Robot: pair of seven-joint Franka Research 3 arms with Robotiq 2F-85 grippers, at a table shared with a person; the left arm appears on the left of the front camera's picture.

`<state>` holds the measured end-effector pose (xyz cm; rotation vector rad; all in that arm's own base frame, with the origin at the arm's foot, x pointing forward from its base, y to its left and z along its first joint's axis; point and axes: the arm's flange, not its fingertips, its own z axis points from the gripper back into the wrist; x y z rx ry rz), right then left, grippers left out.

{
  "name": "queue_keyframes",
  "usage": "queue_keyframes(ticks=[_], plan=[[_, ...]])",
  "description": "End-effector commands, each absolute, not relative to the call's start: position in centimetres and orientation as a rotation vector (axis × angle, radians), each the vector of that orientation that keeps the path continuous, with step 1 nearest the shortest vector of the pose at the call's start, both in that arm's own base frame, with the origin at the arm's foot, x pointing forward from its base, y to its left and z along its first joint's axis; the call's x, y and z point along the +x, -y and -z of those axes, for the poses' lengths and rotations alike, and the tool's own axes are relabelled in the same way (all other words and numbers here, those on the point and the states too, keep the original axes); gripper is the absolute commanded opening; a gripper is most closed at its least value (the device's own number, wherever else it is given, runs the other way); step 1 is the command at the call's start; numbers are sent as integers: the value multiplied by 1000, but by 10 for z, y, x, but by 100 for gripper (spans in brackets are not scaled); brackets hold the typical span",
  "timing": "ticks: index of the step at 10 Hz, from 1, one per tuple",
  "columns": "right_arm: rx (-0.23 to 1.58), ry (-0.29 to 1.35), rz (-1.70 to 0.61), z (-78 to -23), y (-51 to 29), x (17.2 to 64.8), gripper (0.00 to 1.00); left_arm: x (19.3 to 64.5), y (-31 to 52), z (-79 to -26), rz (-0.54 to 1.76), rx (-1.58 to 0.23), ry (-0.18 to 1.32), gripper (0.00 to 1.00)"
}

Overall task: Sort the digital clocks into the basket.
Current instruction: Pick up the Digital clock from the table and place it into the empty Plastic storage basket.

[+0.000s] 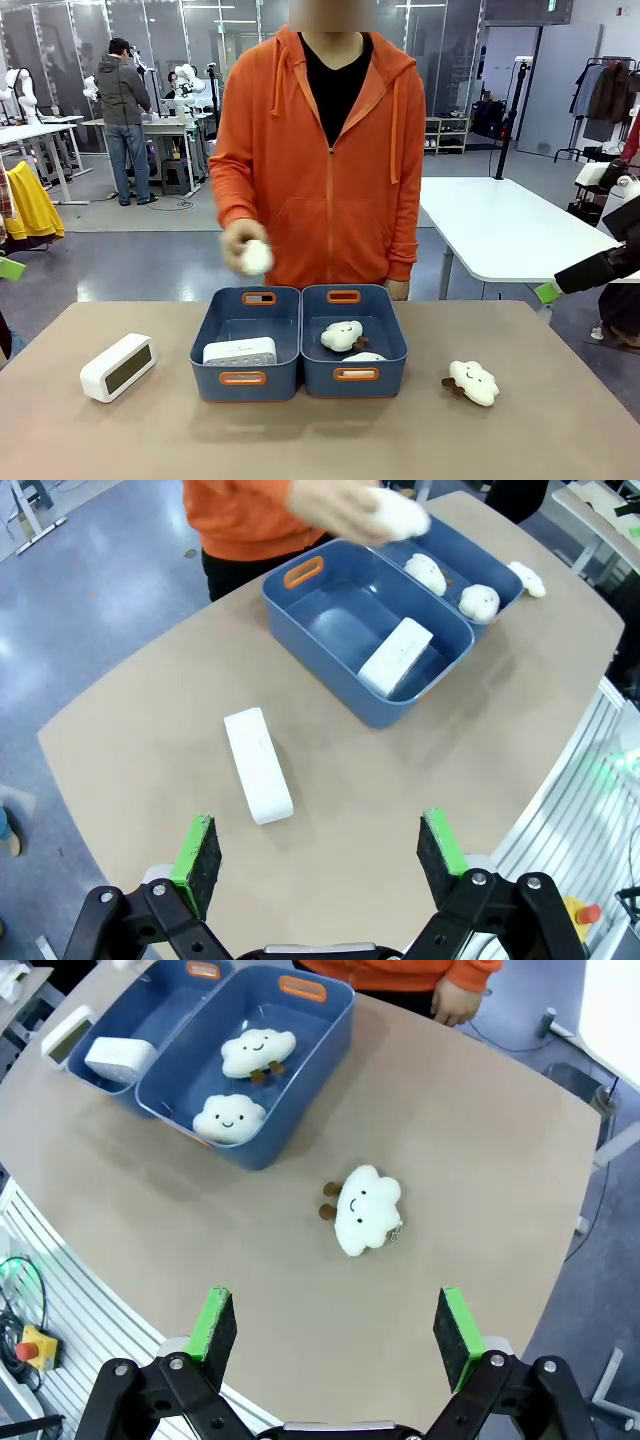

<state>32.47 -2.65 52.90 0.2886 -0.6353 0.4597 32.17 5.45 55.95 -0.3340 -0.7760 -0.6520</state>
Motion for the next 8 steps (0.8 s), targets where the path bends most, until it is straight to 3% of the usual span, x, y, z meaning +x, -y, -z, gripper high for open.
queue_keyframes(ticks=[1,2,3,4,8], plan=[[281,650,-475,-528,26,329,100,321,-56,-559,676,-334,771,100],[281,650,-475,-528,26,329,100,322,-55,-559,652,-334,776,100],[281,650,-475,-528,26,329,100,331,-34,-553,673,-131,704,100],[281,650,-475,-528,26,329,100,356,-17,-535,622,-58,613,100],[281,650,-475,-528,26,329,100,423,37,-471,468,28,397,100]])
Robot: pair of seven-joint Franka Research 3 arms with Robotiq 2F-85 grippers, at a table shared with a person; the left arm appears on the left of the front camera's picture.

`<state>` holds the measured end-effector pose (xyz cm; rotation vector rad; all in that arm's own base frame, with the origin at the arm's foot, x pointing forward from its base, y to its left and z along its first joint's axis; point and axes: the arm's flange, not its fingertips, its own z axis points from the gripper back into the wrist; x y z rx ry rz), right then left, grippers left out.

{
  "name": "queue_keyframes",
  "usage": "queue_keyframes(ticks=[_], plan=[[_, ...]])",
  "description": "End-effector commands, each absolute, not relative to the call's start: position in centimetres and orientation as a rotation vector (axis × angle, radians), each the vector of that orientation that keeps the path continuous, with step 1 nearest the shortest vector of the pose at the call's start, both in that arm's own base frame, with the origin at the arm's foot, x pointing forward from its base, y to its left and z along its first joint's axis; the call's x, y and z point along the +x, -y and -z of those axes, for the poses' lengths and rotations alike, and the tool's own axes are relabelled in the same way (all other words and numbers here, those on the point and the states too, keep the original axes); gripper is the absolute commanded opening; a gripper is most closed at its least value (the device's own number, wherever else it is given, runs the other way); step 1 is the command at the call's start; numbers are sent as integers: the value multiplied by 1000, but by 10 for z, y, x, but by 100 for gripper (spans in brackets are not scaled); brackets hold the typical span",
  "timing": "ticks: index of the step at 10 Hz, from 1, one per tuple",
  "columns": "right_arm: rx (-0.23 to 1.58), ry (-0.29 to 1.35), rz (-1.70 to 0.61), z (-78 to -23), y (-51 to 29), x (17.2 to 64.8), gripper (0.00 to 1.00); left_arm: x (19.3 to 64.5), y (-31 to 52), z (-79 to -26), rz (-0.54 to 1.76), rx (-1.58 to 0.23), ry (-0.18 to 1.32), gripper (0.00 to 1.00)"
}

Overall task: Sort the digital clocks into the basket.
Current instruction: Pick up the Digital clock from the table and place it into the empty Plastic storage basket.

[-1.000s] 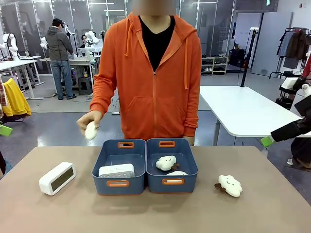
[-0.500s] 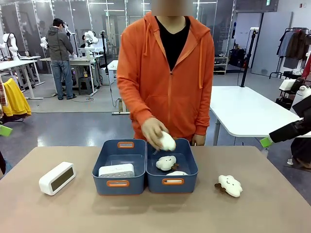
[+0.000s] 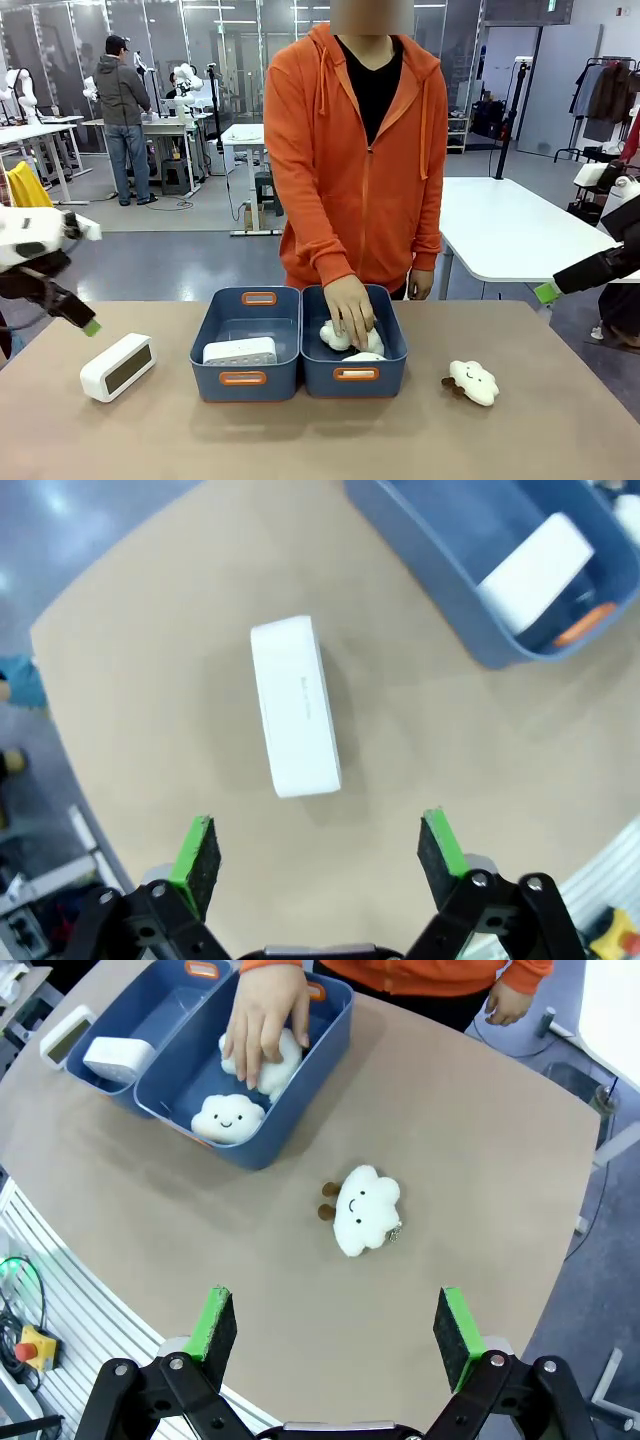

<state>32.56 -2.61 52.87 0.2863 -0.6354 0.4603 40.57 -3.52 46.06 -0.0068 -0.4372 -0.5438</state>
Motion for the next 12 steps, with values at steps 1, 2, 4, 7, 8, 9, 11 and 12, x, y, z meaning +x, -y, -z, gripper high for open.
queue_keyframes(ticks=[1,2,4,7,8,9,11,12], plan=[[281,650,-475,-528,26,329,100,430,44,-456,500,67,367,100],[281,650,-475,-528,26,329,100,440,52,-439,571,119,365,100],[281,650,-475,-528,26,329,100,458,58,-414,575,146,346,100],[281,650,-475,-528,26,329,100,486,61,-370,525,116,324,100],[281,650,-475,-528,26,329,100,491,62,-364,516,95,321,100],[281,650,-475,-528,26,329,100,495,59,-357,497,77,287,100],[281,650,-475,-528,26,329,100,507,55,-338,471,-14,207,100],[281,650,-475,-528,26,329,100,509,51,-331,465,-7,186,56]])
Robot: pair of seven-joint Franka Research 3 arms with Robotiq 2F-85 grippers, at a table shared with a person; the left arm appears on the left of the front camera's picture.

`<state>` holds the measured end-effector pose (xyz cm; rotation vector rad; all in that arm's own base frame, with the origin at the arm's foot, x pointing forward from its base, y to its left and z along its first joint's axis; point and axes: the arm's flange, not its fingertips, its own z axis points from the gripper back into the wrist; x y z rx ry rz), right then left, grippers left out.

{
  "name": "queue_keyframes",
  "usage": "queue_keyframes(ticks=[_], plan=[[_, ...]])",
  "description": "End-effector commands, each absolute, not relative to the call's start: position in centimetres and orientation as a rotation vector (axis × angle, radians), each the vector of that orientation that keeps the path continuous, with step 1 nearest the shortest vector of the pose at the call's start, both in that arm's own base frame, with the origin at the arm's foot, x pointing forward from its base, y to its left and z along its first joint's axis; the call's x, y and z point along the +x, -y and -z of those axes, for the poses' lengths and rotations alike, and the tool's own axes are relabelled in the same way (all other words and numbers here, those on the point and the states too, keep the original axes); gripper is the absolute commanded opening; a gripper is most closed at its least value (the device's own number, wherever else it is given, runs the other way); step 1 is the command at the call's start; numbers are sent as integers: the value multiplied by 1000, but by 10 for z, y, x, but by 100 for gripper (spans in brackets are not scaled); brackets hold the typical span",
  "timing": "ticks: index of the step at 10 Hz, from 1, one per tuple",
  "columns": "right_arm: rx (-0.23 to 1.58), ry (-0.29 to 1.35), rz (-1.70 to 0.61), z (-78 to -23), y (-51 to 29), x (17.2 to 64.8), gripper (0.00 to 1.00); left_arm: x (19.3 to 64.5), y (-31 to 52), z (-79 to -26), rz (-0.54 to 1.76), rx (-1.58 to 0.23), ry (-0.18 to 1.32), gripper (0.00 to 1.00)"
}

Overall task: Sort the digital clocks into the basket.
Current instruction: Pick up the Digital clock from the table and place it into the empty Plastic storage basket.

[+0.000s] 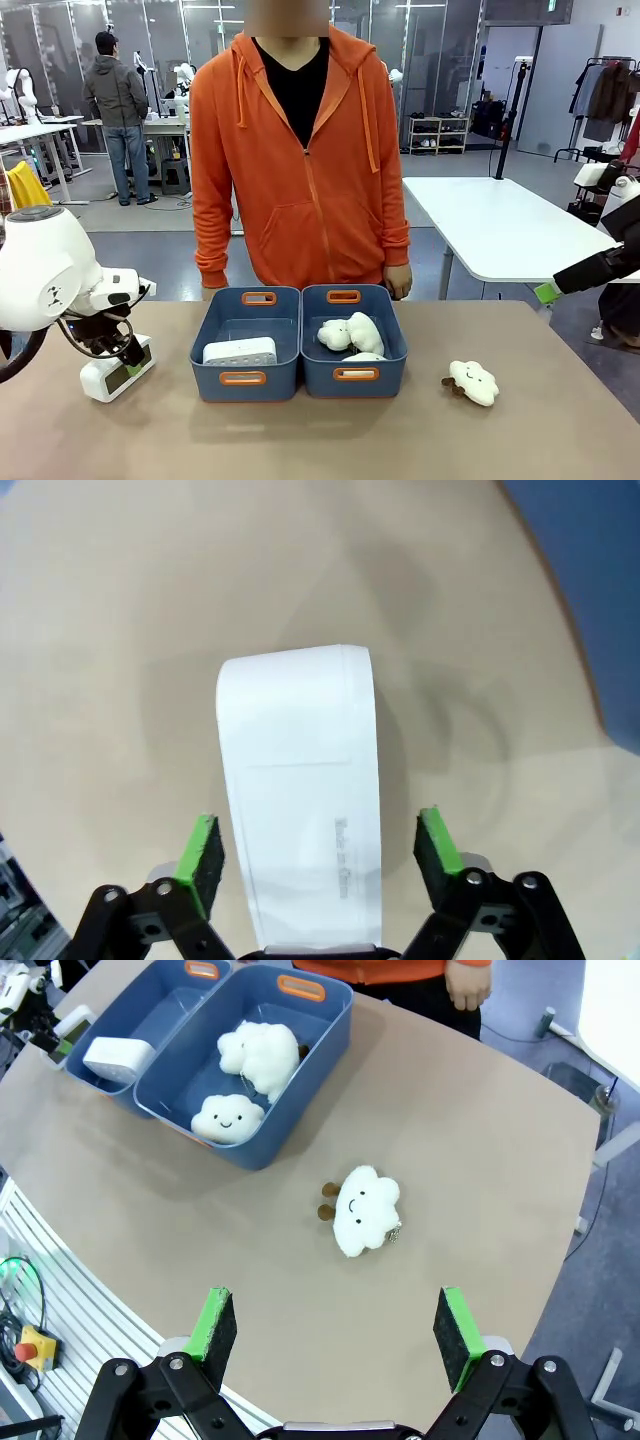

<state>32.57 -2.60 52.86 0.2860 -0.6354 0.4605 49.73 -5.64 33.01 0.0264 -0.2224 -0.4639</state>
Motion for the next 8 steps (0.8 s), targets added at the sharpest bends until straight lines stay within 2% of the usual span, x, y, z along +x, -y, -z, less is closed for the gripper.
queue_keyframes(ticks=[1,2,4,5,6,8], plan=[[281,650,-475,-528,26,329,100,511,47,-320,475,-9,159,41],[281,650,-475,-528,26,329,100,510,44,-312,489,-44,151,0],[281,650,-475,-528,26,329,100,507,43,-316,487,-26,169,0],[281,650,-475,-528,26,329,100,505,43,-321,486,-34,169,14],[281,650,-475,-528,26,329,100,503,41,-328,477,-64,172,4],[281,650,-475,-528,26,329,100,489,28,-375,514,-144,175,0]])
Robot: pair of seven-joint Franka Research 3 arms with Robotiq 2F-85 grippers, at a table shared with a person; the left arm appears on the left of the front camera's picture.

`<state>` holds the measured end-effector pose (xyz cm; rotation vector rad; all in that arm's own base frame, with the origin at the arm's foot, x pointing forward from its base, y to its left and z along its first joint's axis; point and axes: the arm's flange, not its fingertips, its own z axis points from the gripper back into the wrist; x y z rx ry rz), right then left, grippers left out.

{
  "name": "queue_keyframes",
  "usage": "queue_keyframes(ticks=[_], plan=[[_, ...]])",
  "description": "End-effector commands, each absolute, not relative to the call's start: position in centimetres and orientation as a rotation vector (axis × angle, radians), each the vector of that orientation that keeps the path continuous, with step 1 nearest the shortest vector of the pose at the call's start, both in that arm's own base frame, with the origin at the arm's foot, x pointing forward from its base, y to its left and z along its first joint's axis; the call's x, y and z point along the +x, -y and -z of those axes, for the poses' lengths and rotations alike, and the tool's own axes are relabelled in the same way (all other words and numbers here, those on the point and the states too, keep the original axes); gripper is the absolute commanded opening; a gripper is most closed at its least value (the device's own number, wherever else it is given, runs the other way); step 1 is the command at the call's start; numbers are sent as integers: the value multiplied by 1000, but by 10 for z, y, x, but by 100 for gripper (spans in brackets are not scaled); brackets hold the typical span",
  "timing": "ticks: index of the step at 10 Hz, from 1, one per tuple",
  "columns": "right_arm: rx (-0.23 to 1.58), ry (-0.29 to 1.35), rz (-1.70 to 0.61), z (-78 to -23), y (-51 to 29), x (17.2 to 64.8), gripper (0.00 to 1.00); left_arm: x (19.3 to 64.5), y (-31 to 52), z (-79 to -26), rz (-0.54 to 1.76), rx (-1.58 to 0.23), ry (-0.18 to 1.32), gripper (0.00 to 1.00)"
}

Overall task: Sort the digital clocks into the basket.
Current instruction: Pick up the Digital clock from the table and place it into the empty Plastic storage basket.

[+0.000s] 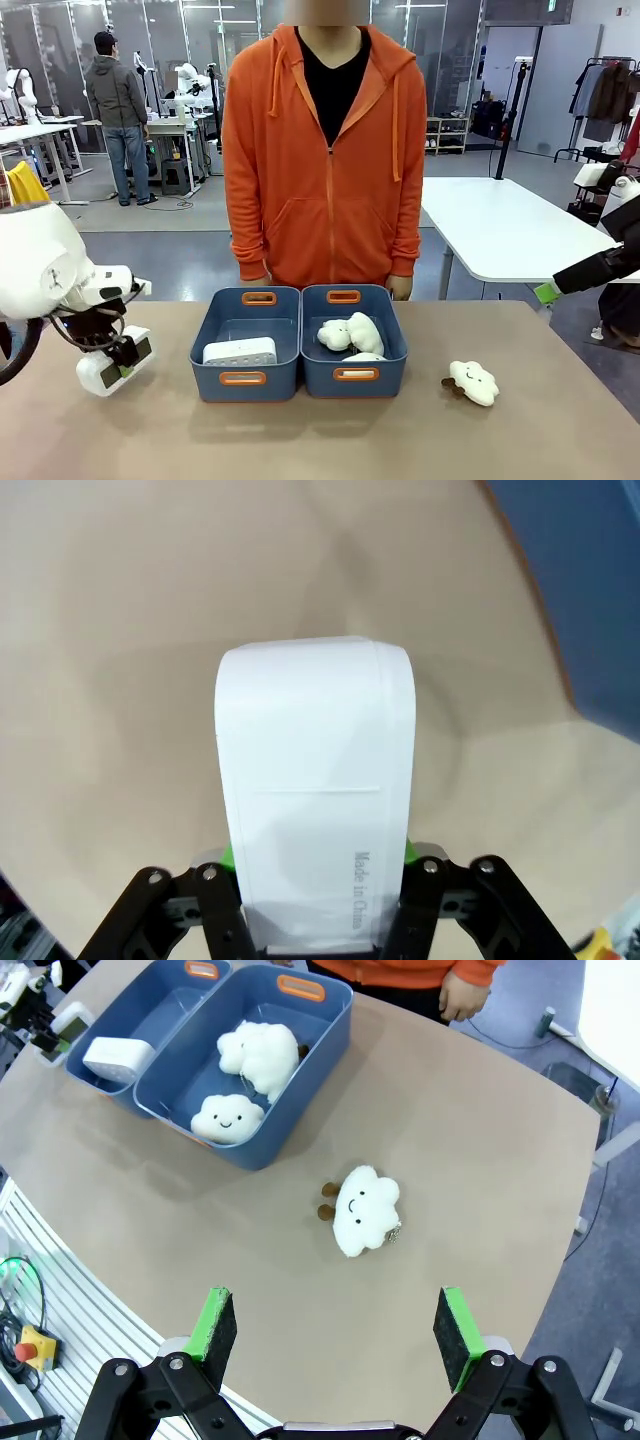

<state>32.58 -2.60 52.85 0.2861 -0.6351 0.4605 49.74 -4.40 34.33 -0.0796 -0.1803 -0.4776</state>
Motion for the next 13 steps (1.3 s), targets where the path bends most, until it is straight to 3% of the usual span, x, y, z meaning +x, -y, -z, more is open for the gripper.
queue_keyframes(ticks=[1,4,7,10,13], plan=[[281,650,-475,-528,26,329,100,480,11,-411,554,-238,201,0],[281,650,-475,-528,26,329,100,452,-32,-466,898,-374,347,0],[281,650,-475,-528,26,329,100,457,-4,-467,962,-528,657,0],[281,650,-475,-528,26,329,100,464,69,-483,1144,-377,736,0],[281,650,-475,-528,26,329,100,489,159,-484,1247,-212,655,0]])
